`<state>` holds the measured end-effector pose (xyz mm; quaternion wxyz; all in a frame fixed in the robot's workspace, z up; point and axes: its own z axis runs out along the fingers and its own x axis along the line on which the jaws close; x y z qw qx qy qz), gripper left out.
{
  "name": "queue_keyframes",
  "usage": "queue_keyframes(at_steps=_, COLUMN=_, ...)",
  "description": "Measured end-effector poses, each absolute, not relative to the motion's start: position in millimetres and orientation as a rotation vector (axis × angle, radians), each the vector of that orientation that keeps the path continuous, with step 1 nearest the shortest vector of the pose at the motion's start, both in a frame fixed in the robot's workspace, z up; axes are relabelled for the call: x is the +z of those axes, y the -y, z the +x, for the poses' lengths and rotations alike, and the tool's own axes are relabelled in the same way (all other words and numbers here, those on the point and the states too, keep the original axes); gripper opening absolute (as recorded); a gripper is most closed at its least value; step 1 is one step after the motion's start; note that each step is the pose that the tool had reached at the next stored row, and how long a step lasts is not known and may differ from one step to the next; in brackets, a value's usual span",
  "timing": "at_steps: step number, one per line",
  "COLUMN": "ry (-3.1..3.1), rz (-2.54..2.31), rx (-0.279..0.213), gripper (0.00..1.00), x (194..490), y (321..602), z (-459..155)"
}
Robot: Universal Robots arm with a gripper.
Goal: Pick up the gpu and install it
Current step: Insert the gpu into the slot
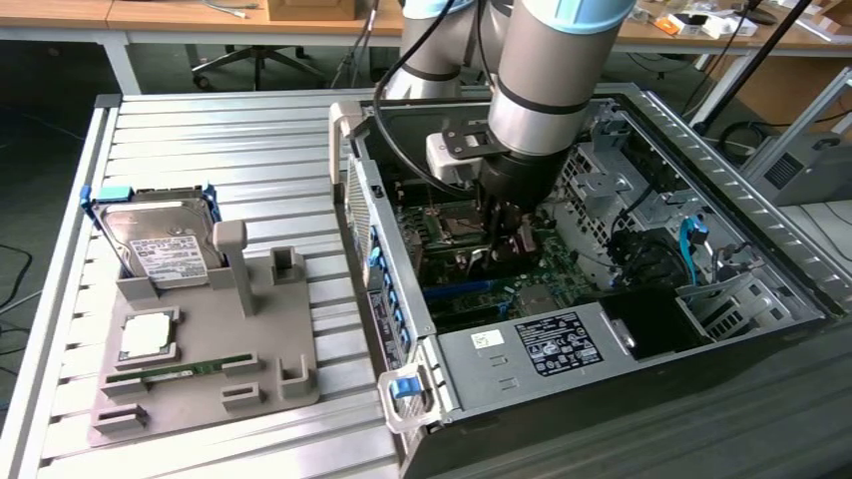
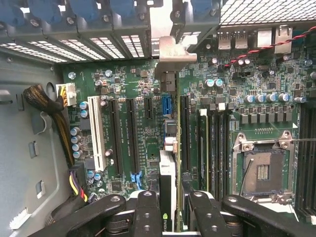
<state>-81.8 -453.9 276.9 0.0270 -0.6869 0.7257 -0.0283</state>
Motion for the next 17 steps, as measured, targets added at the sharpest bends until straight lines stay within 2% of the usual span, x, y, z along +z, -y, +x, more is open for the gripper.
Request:
queue_keyframes(at_steps=7, ry=-2.247, rz=-2.123, rx=-0.097, gripper=0.27, x=277.0, y=454.0, z=-85.3)
queue_keyframes(at_steps=11, ry=-2.261, rz=-2.136, rx=-0.132, gripper=0.27, x=277.0, y=453.4, z=-86.2)
queue_keyframes(at_steps=17, ry=-2.263, rz=-2.135, rx=-0.134, gripper=0.27, x=276.6, y=449.4, z=-86.4)
